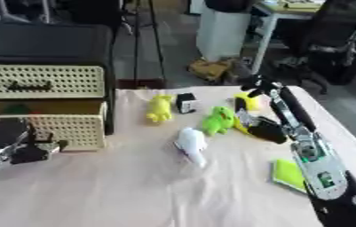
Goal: Pick up objects from table and place into drawer.
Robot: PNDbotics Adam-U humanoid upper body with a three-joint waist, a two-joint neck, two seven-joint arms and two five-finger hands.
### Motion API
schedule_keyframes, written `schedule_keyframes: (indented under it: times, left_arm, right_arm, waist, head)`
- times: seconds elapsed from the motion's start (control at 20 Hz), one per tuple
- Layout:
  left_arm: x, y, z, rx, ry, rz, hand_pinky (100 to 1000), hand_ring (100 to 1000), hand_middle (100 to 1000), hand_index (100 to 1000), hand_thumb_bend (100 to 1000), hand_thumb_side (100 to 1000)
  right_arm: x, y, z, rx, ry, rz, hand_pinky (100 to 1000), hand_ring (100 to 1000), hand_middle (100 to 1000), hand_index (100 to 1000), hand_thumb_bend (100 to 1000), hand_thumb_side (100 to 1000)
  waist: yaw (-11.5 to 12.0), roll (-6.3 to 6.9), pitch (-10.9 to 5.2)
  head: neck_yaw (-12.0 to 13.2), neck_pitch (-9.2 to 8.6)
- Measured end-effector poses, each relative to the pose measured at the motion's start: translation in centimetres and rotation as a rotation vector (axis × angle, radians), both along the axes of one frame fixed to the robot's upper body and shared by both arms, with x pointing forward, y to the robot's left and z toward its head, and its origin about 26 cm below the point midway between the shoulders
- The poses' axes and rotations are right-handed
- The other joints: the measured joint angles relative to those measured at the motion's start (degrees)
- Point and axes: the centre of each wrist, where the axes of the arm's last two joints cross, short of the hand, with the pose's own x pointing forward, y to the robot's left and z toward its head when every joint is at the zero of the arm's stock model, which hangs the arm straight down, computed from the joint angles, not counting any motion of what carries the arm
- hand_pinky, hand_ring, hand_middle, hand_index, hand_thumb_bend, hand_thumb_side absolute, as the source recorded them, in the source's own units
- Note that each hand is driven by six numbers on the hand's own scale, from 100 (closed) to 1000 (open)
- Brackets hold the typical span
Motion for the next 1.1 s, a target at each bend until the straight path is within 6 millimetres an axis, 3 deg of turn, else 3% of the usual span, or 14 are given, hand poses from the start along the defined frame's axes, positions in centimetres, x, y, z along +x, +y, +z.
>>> schedule_keyframes:
  times: [0.35,0.75,1.1]
  left_arm:
    - [-3.6,-0.5,-0.3,-0.057,0.013,-0.06,100,100,100,444,527,1000]
    - [-7.1,-1.3,0.8,-0.094,0.021,-0.124,100,100,100,486,529,1000]
    - [-8.7,-0.5,1.4,-0.107,0.039,-0.141,100,100,100,758,521,1000]
  right_arm:
    - [-0.1,-0.1,-0.3,0.0,0.007,-0.004,657,741,755,832,100,421]
    - [-0.2,-0.1,-0.3,0.0,0.008,-0.005,657,741,755,831,100,422]
    - [-0.2,-0.2,-0.3,0.0,0.009,-0.008,657,742,754,831,100,422]
  waist:
    - [0.6,0.5,-0.49]
    - [1.0,1.02,-0.75]
    - [1.0,1.28,-0.76]
  head:
    - [-0.8,0.02]
    - [-1.3,0.03]
    - [-1.7,0.04]
